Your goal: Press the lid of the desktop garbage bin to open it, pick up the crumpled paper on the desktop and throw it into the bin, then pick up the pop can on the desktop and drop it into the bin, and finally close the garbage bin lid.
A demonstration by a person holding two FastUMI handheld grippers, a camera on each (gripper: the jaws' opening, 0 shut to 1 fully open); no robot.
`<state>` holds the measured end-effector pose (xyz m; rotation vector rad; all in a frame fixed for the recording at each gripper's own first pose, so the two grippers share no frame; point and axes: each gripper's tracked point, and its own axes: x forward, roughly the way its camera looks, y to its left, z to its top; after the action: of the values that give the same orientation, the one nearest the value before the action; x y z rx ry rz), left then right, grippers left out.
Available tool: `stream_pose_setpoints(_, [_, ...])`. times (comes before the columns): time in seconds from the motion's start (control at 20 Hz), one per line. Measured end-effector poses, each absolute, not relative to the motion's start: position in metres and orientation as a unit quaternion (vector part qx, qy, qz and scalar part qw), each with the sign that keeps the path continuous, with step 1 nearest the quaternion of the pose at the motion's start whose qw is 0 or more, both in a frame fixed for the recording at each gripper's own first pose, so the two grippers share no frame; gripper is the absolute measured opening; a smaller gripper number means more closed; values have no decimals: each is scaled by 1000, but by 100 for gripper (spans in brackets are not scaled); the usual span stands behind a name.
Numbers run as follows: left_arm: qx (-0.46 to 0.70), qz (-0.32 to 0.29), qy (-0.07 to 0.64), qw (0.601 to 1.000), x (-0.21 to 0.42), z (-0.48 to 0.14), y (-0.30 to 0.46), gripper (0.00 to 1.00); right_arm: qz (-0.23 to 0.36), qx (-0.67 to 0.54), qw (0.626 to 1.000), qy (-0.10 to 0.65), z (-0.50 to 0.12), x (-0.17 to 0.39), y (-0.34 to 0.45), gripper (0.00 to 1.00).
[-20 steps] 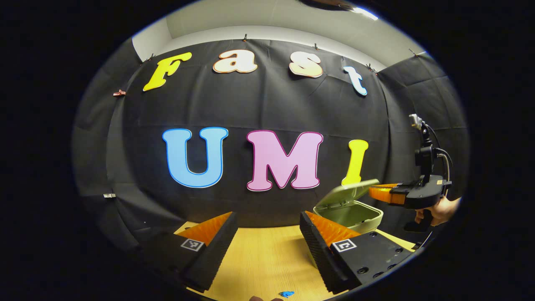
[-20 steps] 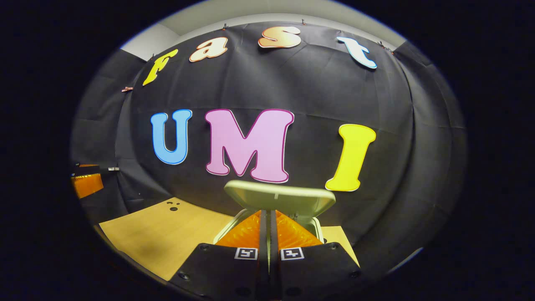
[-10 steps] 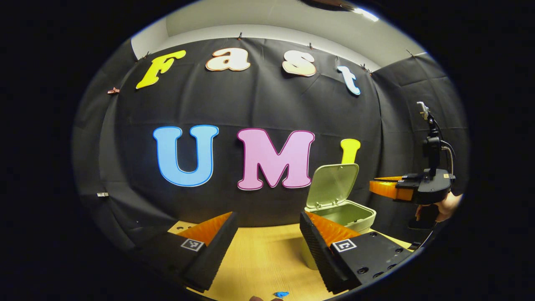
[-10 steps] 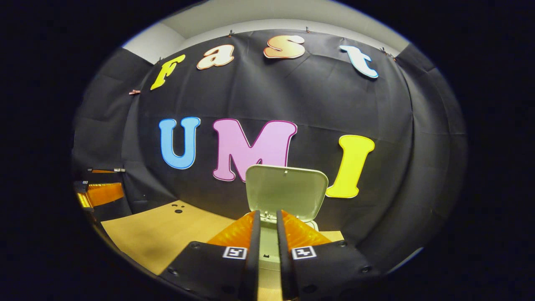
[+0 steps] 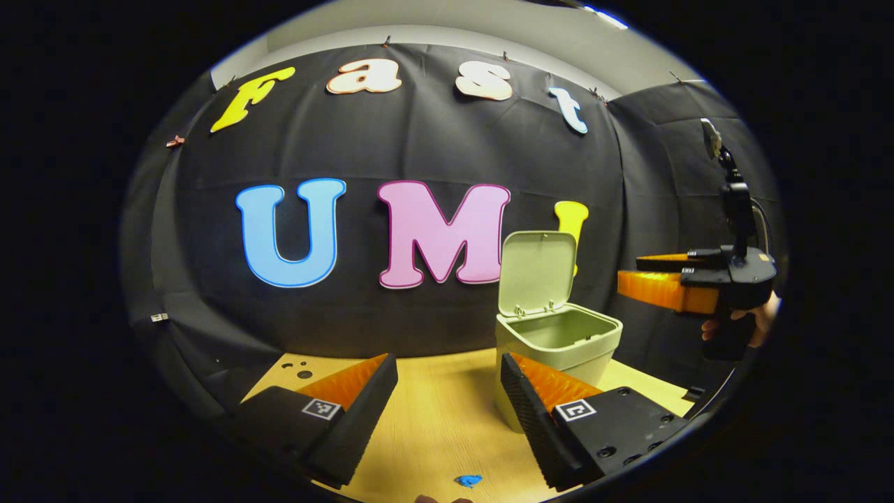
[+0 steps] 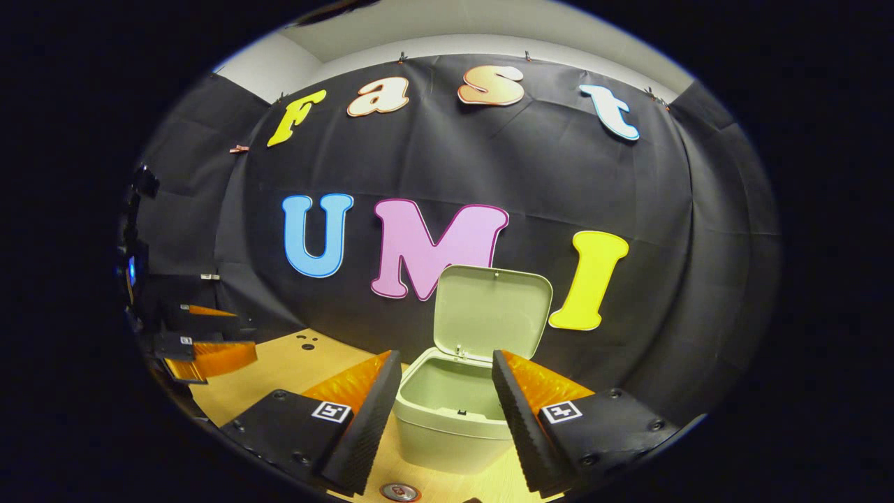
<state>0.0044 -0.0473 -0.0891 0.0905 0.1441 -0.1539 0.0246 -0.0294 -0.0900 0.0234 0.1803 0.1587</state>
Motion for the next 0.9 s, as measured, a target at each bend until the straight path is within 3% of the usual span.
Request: stream_pose_setpoints(0.9, [53,-148,263,952,-17,-288,-61,96,37,8,979,201,-139,-46,-36,86])
